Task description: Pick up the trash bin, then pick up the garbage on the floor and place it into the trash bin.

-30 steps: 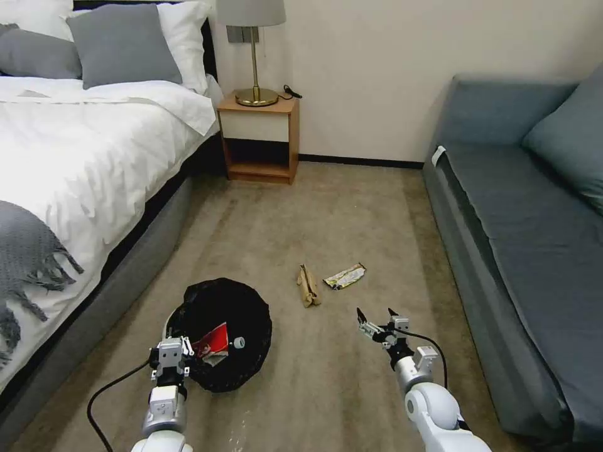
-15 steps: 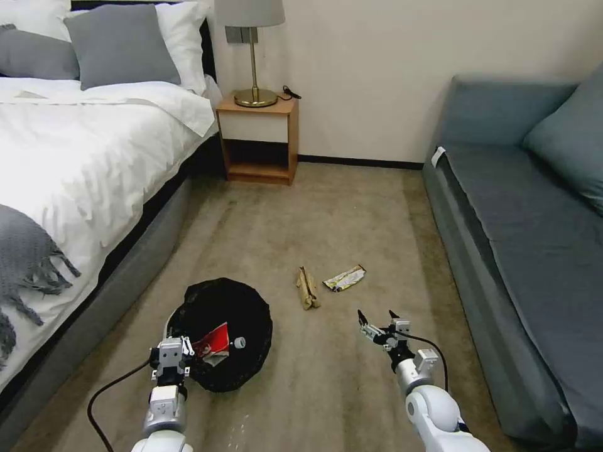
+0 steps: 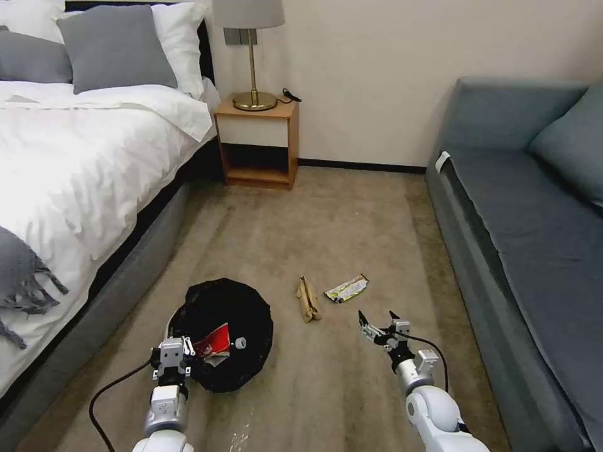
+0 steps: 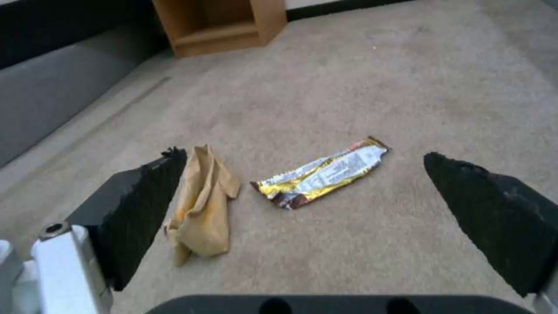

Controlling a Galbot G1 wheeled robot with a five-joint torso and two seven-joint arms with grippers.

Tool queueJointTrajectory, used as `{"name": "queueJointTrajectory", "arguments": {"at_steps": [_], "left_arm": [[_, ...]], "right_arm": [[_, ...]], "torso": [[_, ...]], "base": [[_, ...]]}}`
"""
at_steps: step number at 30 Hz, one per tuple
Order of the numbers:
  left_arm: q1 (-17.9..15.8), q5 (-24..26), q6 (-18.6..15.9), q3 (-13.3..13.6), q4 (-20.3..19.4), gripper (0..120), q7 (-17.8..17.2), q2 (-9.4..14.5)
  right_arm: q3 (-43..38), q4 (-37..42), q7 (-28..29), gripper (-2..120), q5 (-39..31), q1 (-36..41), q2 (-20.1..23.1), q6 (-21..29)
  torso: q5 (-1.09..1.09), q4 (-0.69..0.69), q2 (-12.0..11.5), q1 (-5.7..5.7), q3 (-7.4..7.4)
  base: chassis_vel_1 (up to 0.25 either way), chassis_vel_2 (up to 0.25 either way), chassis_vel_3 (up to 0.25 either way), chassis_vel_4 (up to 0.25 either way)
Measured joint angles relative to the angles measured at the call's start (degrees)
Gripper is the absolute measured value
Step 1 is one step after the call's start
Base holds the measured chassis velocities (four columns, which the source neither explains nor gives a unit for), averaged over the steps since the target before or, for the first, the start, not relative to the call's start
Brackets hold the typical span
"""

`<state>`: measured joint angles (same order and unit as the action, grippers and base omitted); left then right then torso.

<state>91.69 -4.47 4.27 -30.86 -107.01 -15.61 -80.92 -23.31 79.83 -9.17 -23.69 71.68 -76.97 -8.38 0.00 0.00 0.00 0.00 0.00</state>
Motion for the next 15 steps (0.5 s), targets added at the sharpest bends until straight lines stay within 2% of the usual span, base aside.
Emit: {"name": "queueJointTrajectory", "arguments": {"at_steps": [15], "left_arm": [[0.03, 0.09, 0.53, -0.01, 0.48, 4, 0.0, 0.37]], "right_arm": [[-0.12, -0.73, -0.19, 100, 0.9, 0.36, -0.54, -0.57]], "torso": [[0.0, 0.0, 0.0, 0.0, 0.0]], "base": [[-0.095, 0.103, 0.108, -0.095]]}}
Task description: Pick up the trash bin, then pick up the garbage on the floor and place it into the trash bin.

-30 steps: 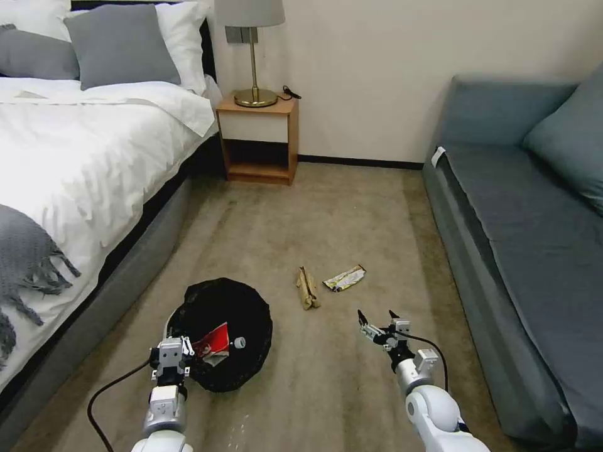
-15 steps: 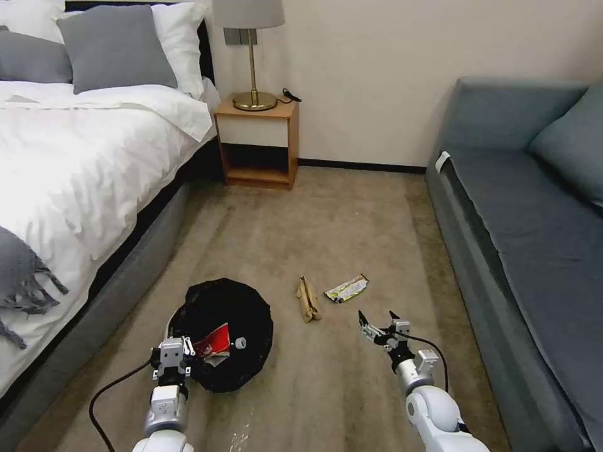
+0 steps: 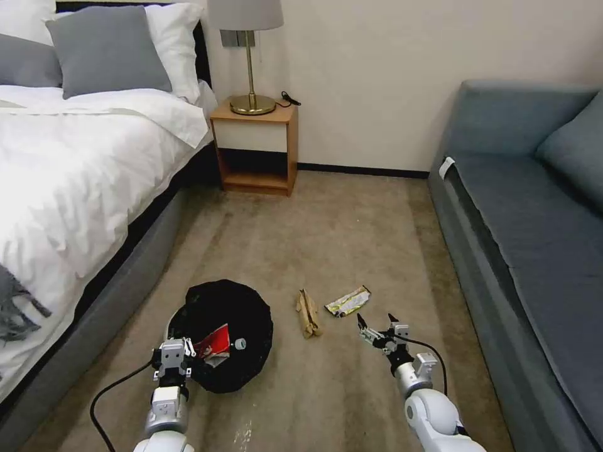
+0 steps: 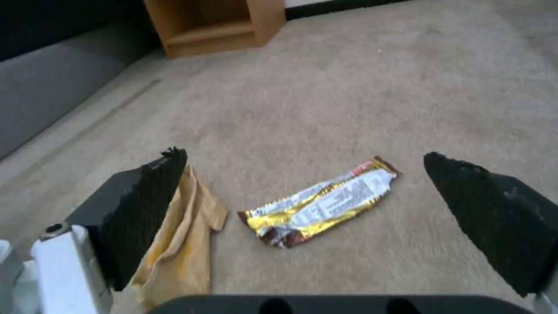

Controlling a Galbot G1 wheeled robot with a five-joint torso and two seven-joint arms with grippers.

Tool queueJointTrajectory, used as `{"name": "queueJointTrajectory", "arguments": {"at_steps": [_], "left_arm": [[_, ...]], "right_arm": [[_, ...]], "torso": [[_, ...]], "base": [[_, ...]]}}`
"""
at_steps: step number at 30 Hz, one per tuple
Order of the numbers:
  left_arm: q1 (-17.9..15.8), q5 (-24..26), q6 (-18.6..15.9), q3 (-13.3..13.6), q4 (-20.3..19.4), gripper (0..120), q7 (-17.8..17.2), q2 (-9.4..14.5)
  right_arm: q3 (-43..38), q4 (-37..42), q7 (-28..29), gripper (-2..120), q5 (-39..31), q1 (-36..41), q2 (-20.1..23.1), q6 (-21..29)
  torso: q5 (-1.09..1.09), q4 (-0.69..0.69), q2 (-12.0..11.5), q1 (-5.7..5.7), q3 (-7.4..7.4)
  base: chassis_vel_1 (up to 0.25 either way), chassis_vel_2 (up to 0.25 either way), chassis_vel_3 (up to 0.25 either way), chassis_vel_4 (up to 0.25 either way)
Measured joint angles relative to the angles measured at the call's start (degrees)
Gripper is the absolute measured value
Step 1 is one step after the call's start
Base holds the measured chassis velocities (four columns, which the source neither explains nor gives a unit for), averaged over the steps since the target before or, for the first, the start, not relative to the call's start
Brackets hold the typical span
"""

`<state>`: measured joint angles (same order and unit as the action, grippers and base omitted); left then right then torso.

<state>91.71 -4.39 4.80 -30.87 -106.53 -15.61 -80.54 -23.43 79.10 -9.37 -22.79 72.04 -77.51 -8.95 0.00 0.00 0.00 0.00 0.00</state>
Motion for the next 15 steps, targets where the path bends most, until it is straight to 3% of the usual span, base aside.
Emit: {"name": "queueJointTrajectory", "arguments": {"at_steps": [15], "left_arm": [[-0.71, 0.2, 0.13, 0.19, 0.87, 4, -0.01, 0.17]], "right_arm": [[-0.55, -0.65, 0.0, 100, 1.01, 0.36, -0.3, -0.45]], "torso": [[0.0, 0.0, 0.0, 0.0, 0.0]], "base": [[-0.119, 0.109, 0.119, -0.122]]}}
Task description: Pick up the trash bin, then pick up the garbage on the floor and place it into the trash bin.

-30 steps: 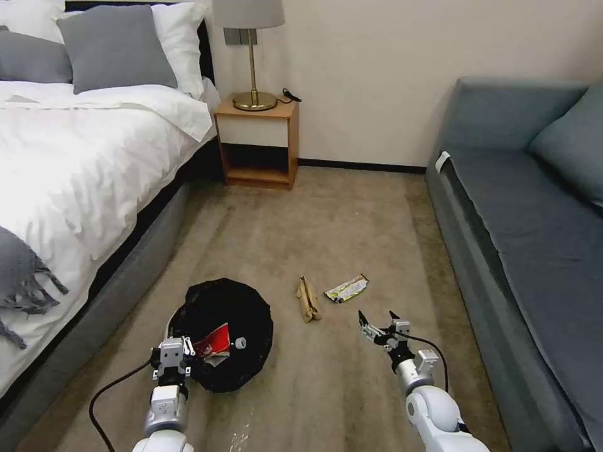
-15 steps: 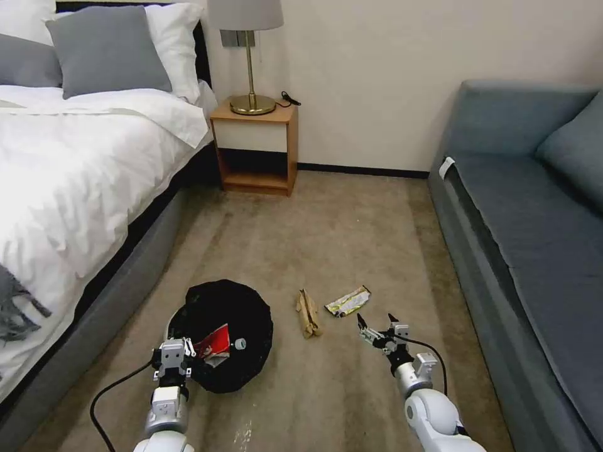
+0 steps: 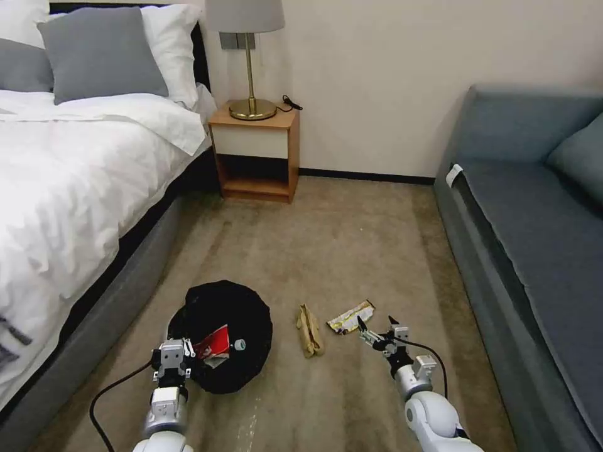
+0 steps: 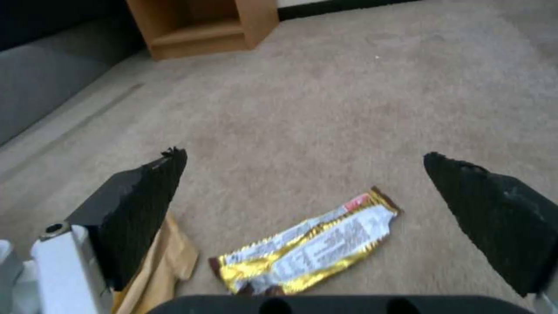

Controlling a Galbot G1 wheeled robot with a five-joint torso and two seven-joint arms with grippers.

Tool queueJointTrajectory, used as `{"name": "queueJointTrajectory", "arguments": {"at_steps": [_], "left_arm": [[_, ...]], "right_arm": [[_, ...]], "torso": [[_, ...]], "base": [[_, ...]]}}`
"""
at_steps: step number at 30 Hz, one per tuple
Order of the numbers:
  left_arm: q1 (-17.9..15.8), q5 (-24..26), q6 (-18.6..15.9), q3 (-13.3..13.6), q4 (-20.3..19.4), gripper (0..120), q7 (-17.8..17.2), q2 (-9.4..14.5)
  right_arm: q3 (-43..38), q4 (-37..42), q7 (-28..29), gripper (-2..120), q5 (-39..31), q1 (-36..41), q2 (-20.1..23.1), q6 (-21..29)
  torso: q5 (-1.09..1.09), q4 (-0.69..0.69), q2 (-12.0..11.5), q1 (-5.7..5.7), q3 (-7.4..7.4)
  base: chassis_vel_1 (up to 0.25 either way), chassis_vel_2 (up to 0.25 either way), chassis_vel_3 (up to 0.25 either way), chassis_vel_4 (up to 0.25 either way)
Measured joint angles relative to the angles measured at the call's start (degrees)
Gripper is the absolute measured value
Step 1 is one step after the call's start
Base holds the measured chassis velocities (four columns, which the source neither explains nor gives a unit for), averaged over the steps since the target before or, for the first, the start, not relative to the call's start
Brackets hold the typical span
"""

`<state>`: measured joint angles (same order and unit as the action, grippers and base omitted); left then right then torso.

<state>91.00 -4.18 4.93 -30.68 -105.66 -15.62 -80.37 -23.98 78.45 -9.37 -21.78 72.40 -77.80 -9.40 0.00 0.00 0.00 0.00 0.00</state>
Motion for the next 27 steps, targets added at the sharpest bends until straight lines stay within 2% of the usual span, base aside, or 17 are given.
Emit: {"name": "queueJointTrajectory", "arguments": {"at_steps": [27], "left_arm": [[-2.84, -0.74, -0.57, 1.1, 2.67, 4, -0.03, -1.23]], "right_arm": [[0.2, -3.0, -0.81, 100, 0.3, -1.54, 0.58, -1.59]], "torso": [[0.01, -0.01, 0.01, 0.0, -0.01]], "base": [[-0.116, 0.114, 0.109, -0.119]]}}
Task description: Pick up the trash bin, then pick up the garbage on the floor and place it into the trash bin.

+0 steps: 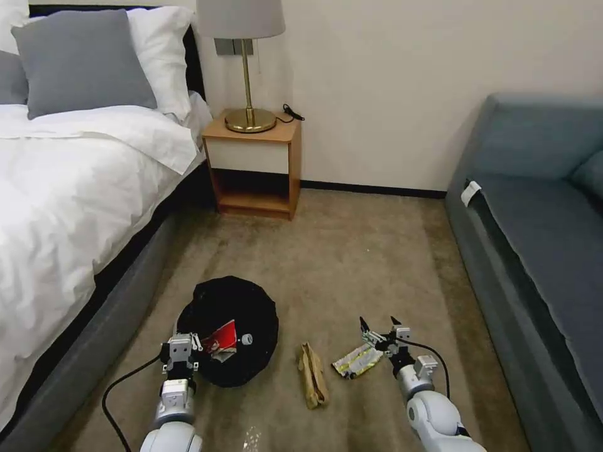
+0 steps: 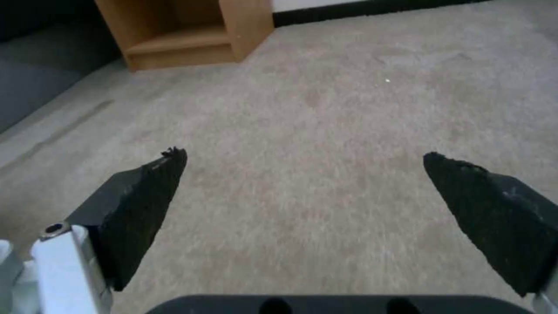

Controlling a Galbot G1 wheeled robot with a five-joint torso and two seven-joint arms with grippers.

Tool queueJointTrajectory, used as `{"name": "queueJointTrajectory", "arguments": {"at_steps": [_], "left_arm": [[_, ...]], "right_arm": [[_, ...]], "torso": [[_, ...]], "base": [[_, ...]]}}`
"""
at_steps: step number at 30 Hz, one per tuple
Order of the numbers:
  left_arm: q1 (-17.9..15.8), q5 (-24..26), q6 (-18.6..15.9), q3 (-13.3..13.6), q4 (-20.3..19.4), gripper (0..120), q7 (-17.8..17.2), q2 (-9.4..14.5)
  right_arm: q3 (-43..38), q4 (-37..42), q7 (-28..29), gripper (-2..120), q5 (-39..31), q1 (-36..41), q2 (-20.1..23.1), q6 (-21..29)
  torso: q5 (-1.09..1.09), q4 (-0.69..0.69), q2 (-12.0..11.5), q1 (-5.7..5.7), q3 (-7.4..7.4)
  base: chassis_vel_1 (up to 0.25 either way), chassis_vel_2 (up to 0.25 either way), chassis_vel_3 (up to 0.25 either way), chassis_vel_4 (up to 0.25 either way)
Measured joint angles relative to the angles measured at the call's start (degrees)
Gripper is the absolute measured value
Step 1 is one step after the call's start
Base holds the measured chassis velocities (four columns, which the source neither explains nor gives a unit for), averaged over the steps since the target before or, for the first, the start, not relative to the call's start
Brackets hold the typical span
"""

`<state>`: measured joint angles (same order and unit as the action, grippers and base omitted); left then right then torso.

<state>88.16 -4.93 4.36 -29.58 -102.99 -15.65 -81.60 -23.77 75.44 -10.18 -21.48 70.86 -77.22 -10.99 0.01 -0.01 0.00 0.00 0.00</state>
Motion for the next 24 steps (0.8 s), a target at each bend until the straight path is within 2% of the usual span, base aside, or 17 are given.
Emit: {"name": "queueJointTrajectory", "arguments": {"at_steps": [7, 14, 17, 18, 21, 24], "left_arm": [[-0.55, 0.05, -0.09, 0.02, 0.6, 4, 0.14, 0.0], [-0.58, 0.18, -0.14, -0.16, 0.78, 4, 0.35, 0.05], [-0.27, 0.3, -0.18, -0.7, 0.65, 4, 0.57, 0.12], [-0.27, 0.3, -0.18, -0.7, 0.65, 4, 0.57, 0.12], [0.18, 0.38, -0.28, -1.83, 0.16, 4, 1.44, 0.23], [0.37, 0.41, -0.25, -2.7, 0.04, 4, 1.65, 0.43]], "right_arm": [[1.15, 0.9, -0.8, 100, 1.76, 0.23, 0.77, -0.44], [4.06, 3.14, -2.05, 100, 2.52, -0.82, 2.9, 3.04], [6.48, 5.13, -3.81, 100, 2.53, -1.92, 4.78, 7.2], [6.48, 5.13, -3.81, 100, 2.53, -1.92, 4.78, 7.2], [10.37, 7.03, -6.12, 100, 2.21, -3.53, 6.87, 13.01], [12.93, 7.43, -6.61, 100, 1.51, -4.21, 7.71, 15.81]], "torso": [[-0.01, 0.01, 0.0, -0.01, 0.0], [-0.02, 0.01, 0.0, 0.0, 0.0], [-0.03, 0.01, 0.0, 0.0, 0.0], [-0.03, 0.01, 0.0, 0.0, 0.0], [-0.04, 0.02, 0.0, -0.01, 0.01], [-0.03, 0.02, -0.01, -0.01, 0.01]], "base": [[-0.112, 0.097, 0.115, -0.114], [-0.017, 0.023, 0.026, -0.027], [0.0, 0.0, 0.0, 0.0], [0.0, 0.0, 0.0, 0.0], [0.0, 0.0, 0.0, 0.0], [0.0, 0.0, 0.0, 0.0]]}}
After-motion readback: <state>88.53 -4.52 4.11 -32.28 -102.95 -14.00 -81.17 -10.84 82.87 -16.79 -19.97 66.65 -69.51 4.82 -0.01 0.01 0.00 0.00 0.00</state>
